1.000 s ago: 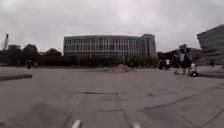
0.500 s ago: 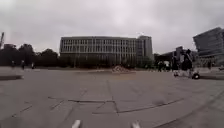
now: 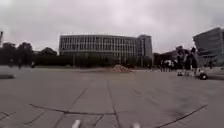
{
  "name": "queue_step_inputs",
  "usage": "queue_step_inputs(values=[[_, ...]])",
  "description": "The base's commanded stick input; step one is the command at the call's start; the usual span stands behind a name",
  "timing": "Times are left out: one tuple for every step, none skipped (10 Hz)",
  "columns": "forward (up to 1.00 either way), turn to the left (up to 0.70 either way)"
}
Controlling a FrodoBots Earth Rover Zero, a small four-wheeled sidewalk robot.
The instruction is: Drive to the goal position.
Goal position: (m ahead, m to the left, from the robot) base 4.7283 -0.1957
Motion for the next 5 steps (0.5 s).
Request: queue_step_inputs(values=[[1.0,0.0],[1.0,0.0],[1.0,0.0],[1.0,0.0],[1.0,0.0]])
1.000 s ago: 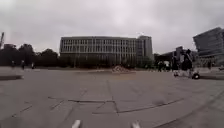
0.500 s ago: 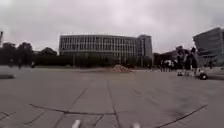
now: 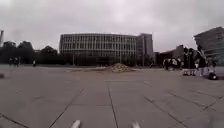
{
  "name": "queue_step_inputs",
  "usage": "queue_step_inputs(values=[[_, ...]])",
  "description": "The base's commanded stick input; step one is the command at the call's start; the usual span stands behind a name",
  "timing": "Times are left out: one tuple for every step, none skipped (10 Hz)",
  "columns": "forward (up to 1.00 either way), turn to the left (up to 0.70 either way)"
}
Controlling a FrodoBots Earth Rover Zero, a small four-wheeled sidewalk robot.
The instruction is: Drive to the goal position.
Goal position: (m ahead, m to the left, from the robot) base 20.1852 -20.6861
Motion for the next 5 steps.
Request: queue_step_inputs(values=[[1.0,0.0],[1.0,-0.04],[1.0,-0.11],[1.0,-0.1],[1.0,0.0]])
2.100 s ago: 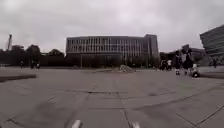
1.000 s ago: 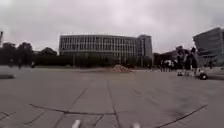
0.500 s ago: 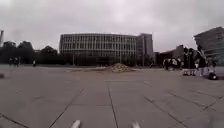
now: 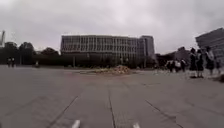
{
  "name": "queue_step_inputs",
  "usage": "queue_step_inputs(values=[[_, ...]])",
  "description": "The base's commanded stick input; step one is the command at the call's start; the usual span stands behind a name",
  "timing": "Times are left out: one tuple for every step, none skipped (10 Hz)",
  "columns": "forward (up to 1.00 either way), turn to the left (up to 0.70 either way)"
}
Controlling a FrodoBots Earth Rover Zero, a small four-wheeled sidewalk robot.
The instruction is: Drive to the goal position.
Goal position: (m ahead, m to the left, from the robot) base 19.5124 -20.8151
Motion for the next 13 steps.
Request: queue_step_inputs(values=[[1.0,0.0],[1.0,0.0],[1.0,0.0],[1.0,0.0],[1.0,0.0],[1.0,0.0],[1.0,0.0],[1.0,0.0],[1.0,-0.15],[1.0,-0.07],[1.0,0.0],[1.0,0.0],[1.0,0.0]])
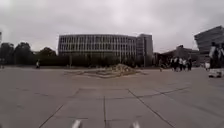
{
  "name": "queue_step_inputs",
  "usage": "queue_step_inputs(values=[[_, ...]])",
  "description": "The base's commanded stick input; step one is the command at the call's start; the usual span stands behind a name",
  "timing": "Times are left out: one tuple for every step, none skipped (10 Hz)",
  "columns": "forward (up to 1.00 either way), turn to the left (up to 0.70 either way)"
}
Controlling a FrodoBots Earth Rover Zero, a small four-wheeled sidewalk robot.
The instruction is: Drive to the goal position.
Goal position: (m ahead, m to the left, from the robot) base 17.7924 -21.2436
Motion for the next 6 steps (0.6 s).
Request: queue_step_inputs(values=[[1.0,-0.12],[1.0,-0.24],[1.0,-0.12],[1.0,0.0],[1.0,-0.01],[1.0,-0.24]])
